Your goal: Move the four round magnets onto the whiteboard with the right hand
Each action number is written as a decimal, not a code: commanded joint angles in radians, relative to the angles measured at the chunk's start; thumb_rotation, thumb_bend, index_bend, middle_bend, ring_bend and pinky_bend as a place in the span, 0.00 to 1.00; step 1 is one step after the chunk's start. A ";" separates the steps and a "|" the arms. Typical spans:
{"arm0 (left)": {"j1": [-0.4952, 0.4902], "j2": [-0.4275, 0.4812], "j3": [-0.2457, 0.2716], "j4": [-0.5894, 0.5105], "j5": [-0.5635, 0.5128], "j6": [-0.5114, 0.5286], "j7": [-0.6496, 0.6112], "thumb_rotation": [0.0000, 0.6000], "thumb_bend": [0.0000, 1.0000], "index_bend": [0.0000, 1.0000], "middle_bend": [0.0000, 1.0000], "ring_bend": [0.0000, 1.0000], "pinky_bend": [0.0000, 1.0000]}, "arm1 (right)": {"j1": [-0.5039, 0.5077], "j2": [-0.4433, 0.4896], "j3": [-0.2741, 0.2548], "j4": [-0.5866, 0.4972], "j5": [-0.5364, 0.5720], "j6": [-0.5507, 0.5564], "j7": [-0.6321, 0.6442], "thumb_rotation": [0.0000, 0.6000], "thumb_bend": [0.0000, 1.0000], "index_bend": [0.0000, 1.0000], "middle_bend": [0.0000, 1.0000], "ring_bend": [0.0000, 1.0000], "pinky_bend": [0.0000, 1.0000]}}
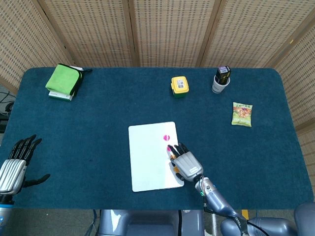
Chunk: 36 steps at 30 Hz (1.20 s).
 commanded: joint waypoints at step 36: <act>-0.001 0.003 -0.001 -0.003 -0.003 -0.002 -0.005 1.00 0.00 0.00 0.00 0.00 0.00 | 0.036 -0.029 -0.019 0.026 0.038 0.031 0.012 1.00 0.38 0.49 0.00 0.00 0.00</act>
